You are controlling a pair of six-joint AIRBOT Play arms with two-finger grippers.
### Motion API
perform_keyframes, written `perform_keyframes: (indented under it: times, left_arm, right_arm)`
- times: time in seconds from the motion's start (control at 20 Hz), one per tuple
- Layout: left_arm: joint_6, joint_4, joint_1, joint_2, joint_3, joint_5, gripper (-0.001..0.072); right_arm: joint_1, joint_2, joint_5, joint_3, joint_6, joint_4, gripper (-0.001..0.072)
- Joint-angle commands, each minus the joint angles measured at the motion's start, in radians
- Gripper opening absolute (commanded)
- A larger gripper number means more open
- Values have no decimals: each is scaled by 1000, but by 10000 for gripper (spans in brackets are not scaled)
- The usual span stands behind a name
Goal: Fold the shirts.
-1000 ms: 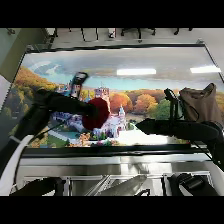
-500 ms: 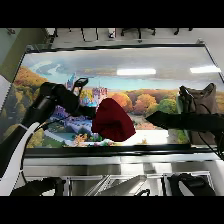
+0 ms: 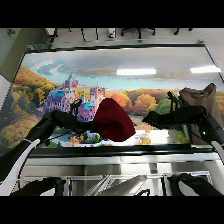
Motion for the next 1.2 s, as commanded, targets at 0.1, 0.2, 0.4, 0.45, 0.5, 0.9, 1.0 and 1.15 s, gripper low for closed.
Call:
perform_keyframes:
  times: [0.1,0.2,0.4,0.45,0.5,0.9,1.0,1.15]
  left_arm:
    - [30,-70,-74,-179,110,-43,306]
    - [32,-57,-68,-210,161,47,17]
    - [29,152,7,-141,216,259,16]
    - [29,194,46,-113,215,296,16]
    - [30,221,86,-92,215,324,17]
    - [119,236,264,-48,214,394,17]
    - [120,236,263,-48,214,385,17]
    - [120,237,263,-48,214,378,17]
  right_arm:
    - [7,-200,45,58,-71,37,353]
    - [3,-205,48,60,-98,37,353]
    - [5,-206,48,67,-161,36,353]
    - [7,-207,48,67,-165,36,353]
    - [12,-207,49,67,-165,36,353]
    - [203,-259,261,103,-206,95,366]
    - [259,-335,222,164,-194,127,366]
    - [351,-455,150,281,-194,127,365]
